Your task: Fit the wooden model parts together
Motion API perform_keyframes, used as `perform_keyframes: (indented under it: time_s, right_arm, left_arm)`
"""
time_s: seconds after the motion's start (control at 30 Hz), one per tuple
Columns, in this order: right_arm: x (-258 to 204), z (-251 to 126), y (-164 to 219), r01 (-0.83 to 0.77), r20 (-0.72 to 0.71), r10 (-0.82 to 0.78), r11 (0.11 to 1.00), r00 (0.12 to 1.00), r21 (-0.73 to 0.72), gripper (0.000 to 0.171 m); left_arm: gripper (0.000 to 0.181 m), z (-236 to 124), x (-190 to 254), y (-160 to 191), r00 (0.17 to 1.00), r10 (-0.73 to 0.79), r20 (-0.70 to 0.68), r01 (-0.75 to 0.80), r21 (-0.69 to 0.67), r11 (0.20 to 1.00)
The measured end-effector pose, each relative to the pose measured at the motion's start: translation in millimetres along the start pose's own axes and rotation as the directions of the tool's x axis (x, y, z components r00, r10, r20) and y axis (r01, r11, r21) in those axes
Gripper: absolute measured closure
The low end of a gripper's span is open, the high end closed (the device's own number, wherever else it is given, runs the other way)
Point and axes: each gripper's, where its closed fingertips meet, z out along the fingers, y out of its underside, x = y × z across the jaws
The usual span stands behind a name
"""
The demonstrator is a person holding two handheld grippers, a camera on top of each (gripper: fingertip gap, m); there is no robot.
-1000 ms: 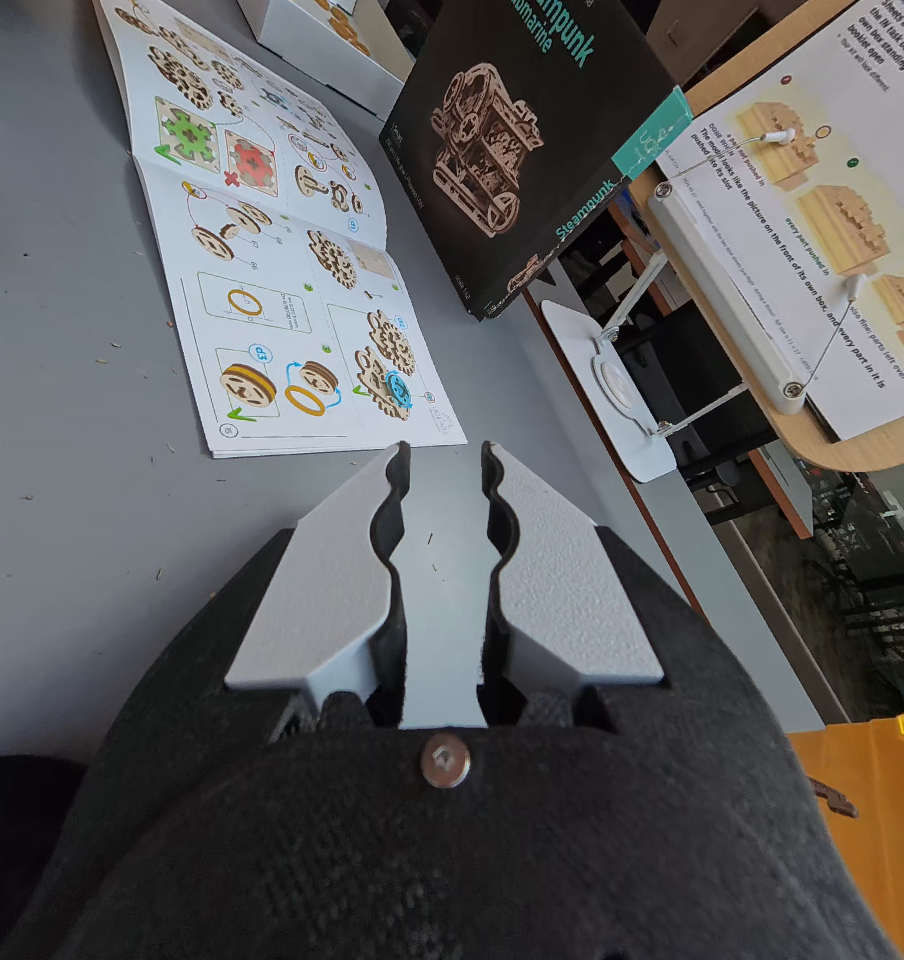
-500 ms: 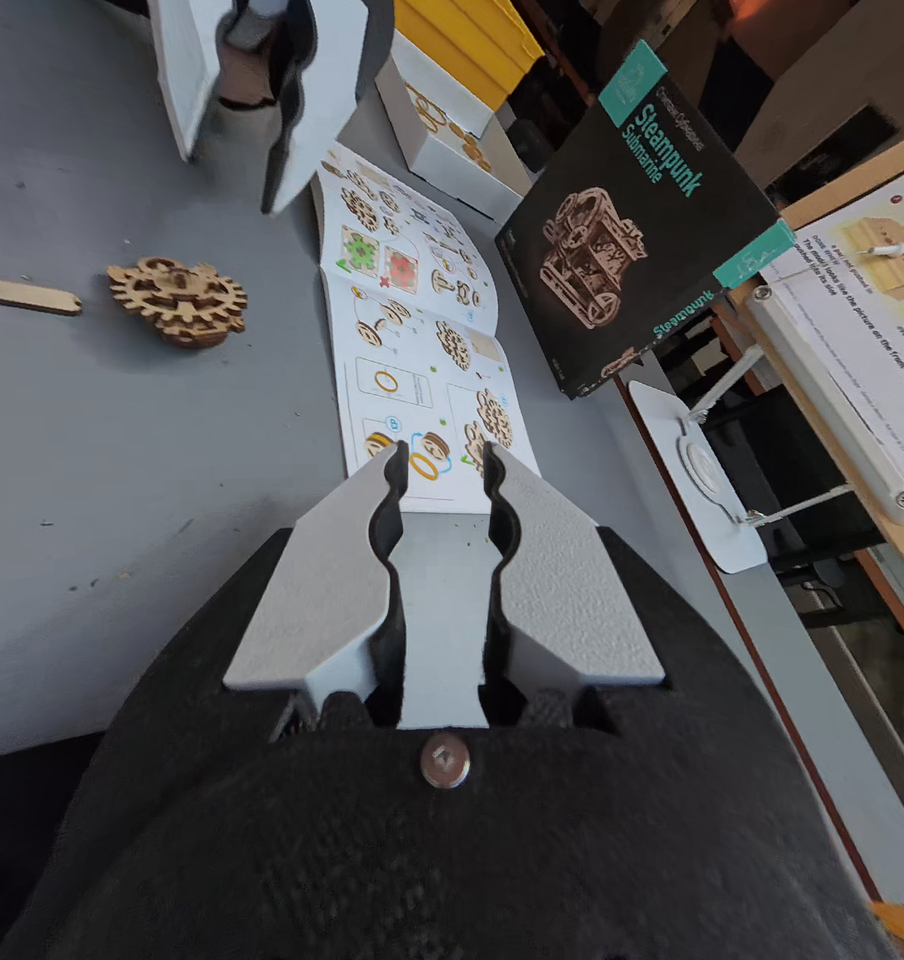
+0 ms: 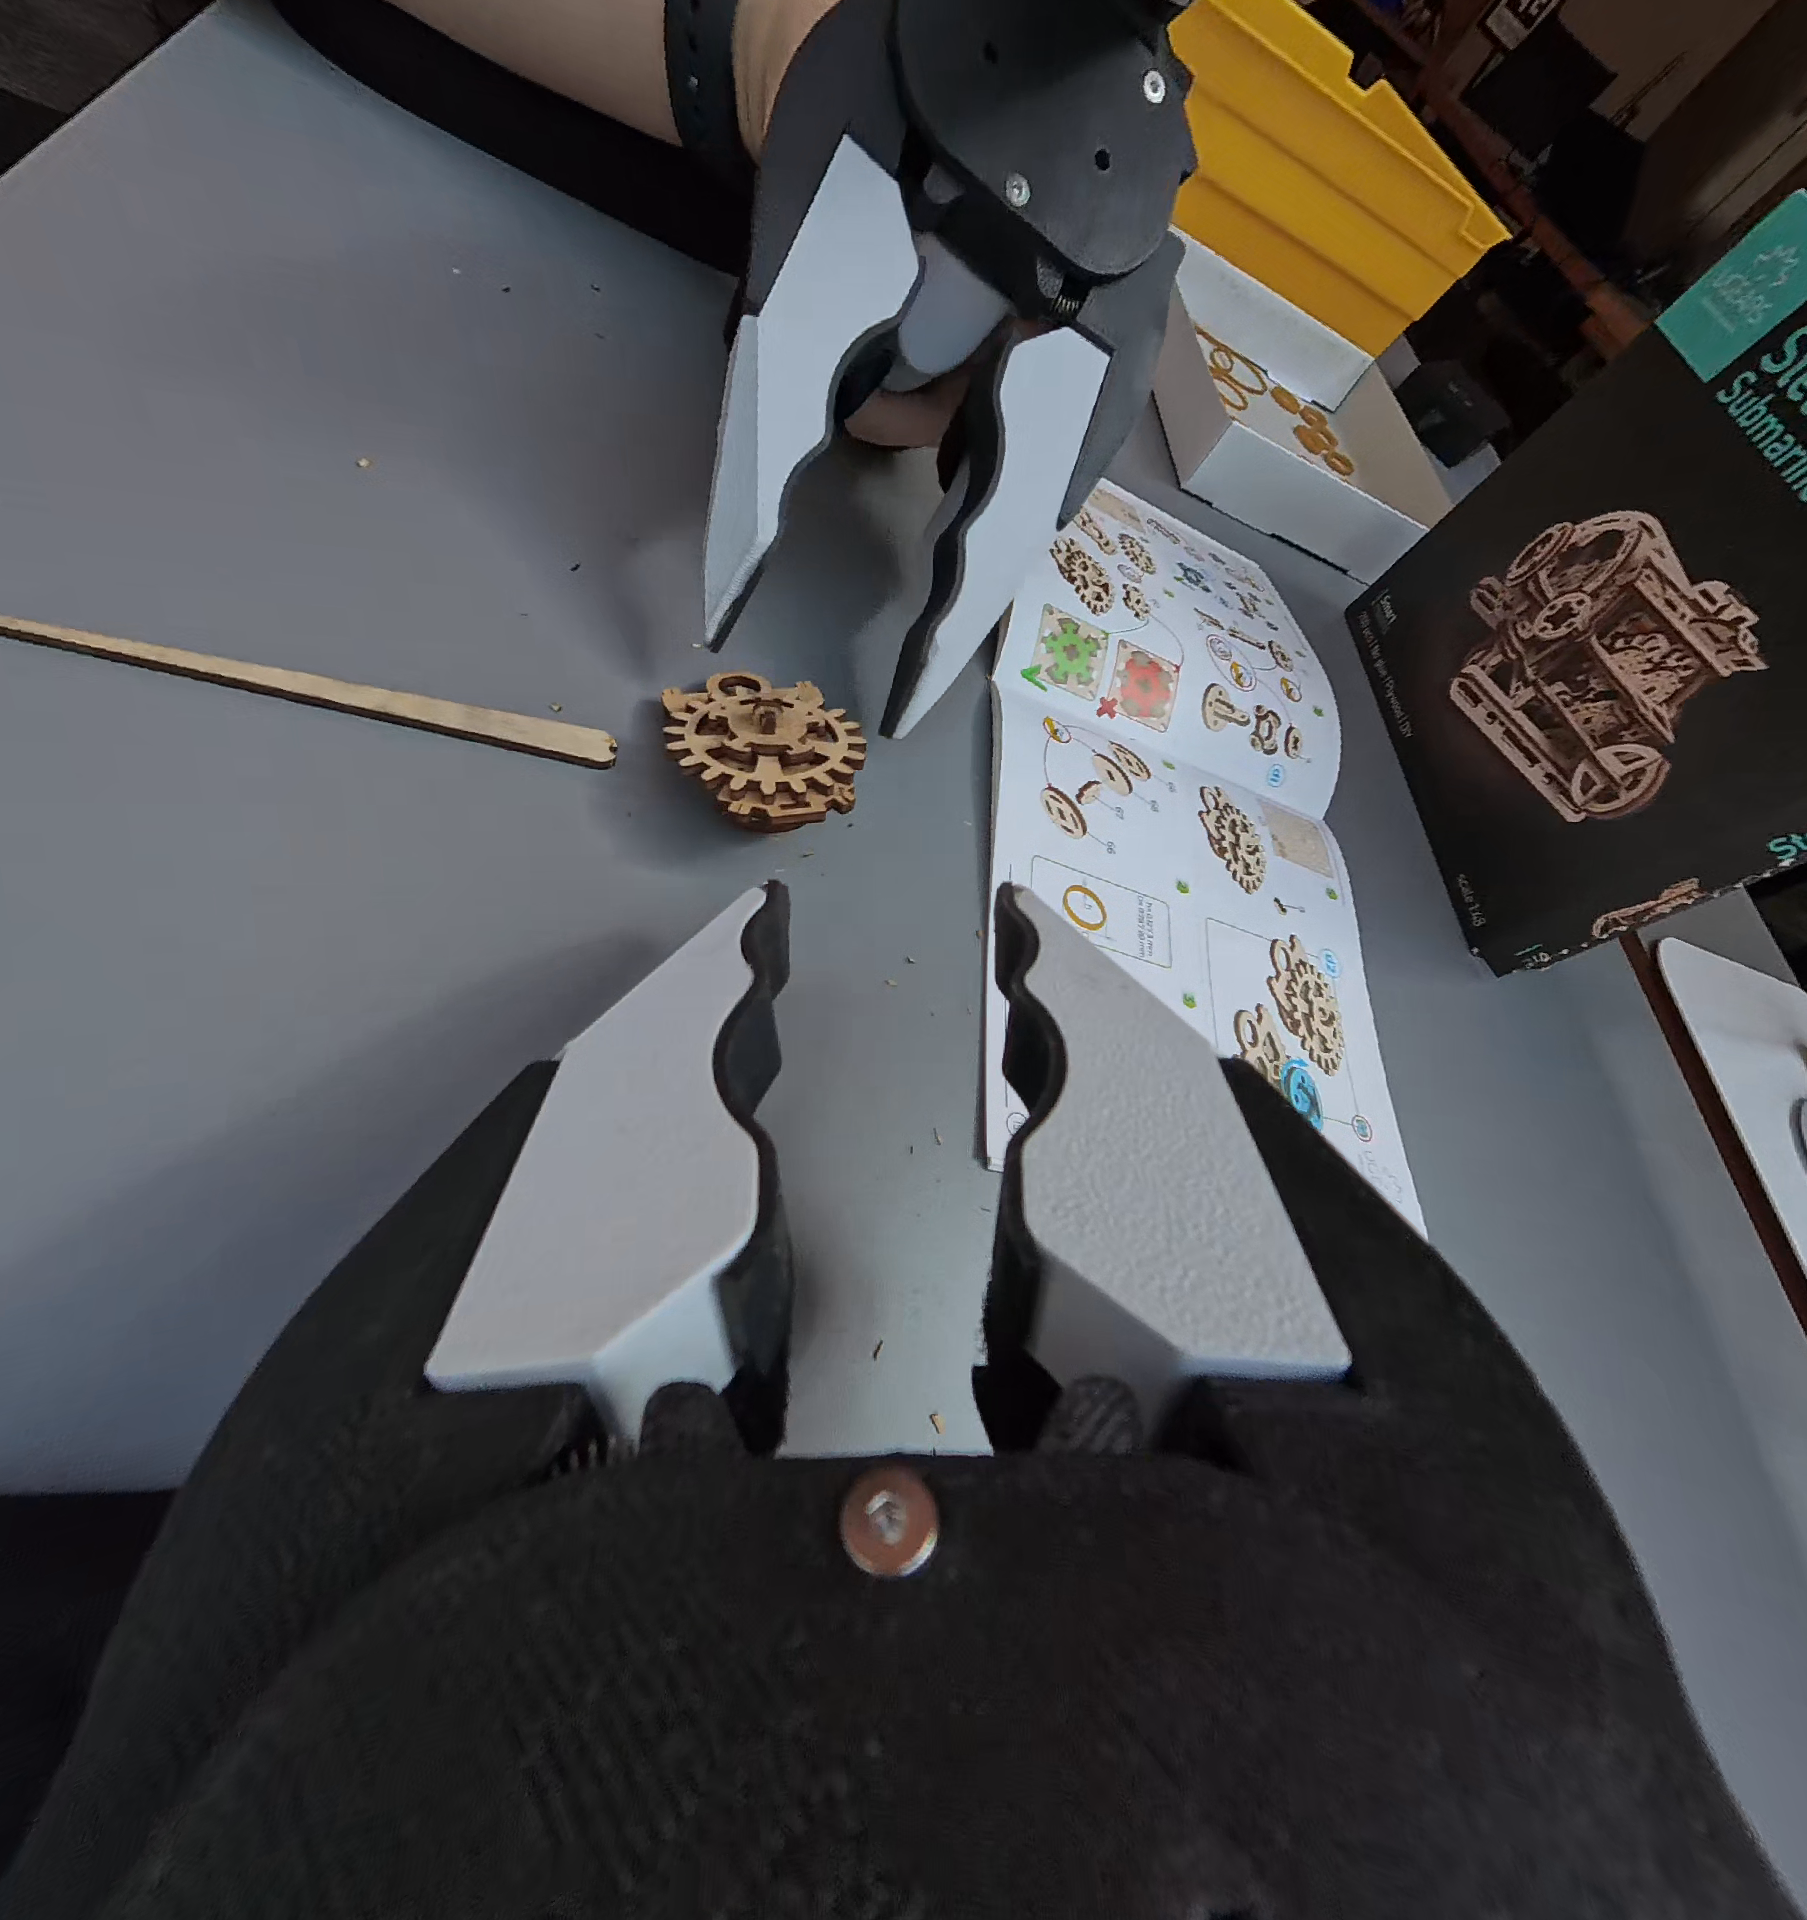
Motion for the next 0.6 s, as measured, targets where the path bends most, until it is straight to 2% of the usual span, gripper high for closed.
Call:
perform_keyframes:
  time_s: [0.2,0.37,0.5,0.6]
  right_arm:
    - [-11,6,-7,0.087,0.024,-0.087,0.996,0.996,-0.012,0.130]
    - [-16,15,-30,0.141,0.101,-0.139,0.990,0.985,-0.016,0.119]
    - [-22,29,-27,0.142,0.234,-0.111,0.982,0.966,-0.121,0.116]
    - [-23,40,-21,0.119,0.245,-0.074,0.978,0.967,-0.172,0.111]
  left_arm:
    - [0.140,9,4,4,0.999,0.052,0.007,-0.052,-0.047,0.998]
    - [0.143,9,3,4,0.999,0.041,0.008,-0.041,-0.040,0.998]
    - [0.143,9,3,4,0.999,0.047,0.012,-0.046,-0.042,0.998]
    - [0.144,9,3,4,0.999,0.045,0.013,-0.044,-0.041,0.998]
